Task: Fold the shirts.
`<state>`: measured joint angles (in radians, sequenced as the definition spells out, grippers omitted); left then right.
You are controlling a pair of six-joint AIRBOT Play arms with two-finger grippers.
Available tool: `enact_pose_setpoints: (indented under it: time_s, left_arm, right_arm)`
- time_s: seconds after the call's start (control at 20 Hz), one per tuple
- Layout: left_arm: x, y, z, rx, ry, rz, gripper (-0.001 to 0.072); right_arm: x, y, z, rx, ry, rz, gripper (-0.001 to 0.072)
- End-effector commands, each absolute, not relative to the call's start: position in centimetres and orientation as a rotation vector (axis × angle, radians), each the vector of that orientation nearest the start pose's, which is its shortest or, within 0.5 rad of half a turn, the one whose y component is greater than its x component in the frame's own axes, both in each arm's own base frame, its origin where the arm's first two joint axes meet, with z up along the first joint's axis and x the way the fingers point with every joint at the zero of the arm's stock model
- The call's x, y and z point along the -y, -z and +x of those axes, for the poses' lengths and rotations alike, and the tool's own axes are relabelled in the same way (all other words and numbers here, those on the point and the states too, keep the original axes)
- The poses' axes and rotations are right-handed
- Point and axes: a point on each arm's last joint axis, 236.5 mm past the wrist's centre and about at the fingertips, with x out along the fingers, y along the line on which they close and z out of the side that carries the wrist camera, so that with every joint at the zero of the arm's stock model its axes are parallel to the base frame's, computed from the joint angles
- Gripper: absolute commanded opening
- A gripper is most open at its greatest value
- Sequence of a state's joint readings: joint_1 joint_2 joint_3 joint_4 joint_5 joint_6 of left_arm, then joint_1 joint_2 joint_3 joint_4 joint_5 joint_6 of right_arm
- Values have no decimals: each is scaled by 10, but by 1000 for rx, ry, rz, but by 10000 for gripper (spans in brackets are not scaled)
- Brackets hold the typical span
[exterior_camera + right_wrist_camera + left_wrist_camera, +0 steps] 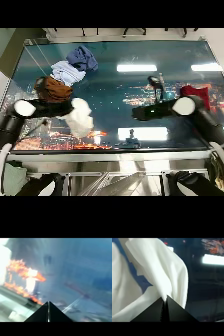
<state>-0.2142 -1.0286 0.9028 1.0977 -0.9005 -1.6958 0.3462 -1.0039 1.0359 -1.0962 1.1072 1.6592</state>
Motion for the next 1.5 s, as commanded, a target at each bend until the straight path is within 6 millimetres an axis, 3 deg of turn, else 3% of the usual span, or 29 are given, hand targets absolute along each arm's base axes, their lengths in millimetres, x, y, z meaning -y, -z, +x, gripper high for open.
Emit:
enact_pose_setpoints:
  time_s: [0.0, 0.1, 0.25, 0.35, 0.5, 0.55, 0.6, 0.65, 0.8, 0.95, 1.1, 1.25, 1.45]
  left_arm:
    - [250, -52, 328, -1055, 441, -505, 12]
    - [290, -41, 320, -1091, 510, -458, 11]
    - [336, -32, 321, -1137, 578, -403, 12]
    - [355, -27, 325, -1168, 597, -387, 12]
    - [366, -16, 316, -1281, 635, -304, 15]
    - [366, -14, 310, -1319, 651, -269, 249]
    - [360, -15, 307, -1356, 650, -244, 670]
    - [352, -19, 303, -1391, 658, -219, 700]
    - [313, -46, 310, -1370, 677, -164, 700]
    - [242, -54, 317, -1311, 552, -110, 700]
    - [177, -38, 300, -1346, 469, -135, 699]
    - [110, -3, 308, -1353, 310, -274, 698]
    - [81, 21, 347, -1272, 287, -639, 698]
  right_arm:
    - [-148, -107, 300, -1090, -405, 220, 22]
    - [-119, -110, 301, -1076, -330, 200, 22]
    - [-101, -112, 305, -1065, -279, 220, 22]
    - [-100, -110, 306, -1069, -274, 222, 22]
    - [-100, -103, 309, -1092, -270, 224, 22]
    - [-100, -100, 309, -1101, -269, 224, 22]
    - [-100, -97, 310, -1110, -268, 225, 22]
    - [-100, -94, 311, -1119, -267, 225, 22]
    - [-101, -88, 312, -1137, -266, 224, 22]
    - [-101, -82, 314, -1158, -263, 225, 22]
    - [-105, -74, 313, -1191, -272, 242, 22]
    - [-118, -69, 313, -1223, -306, 295, 22]
    - [-134, -65, 313, -1254, -347, 364, 22]
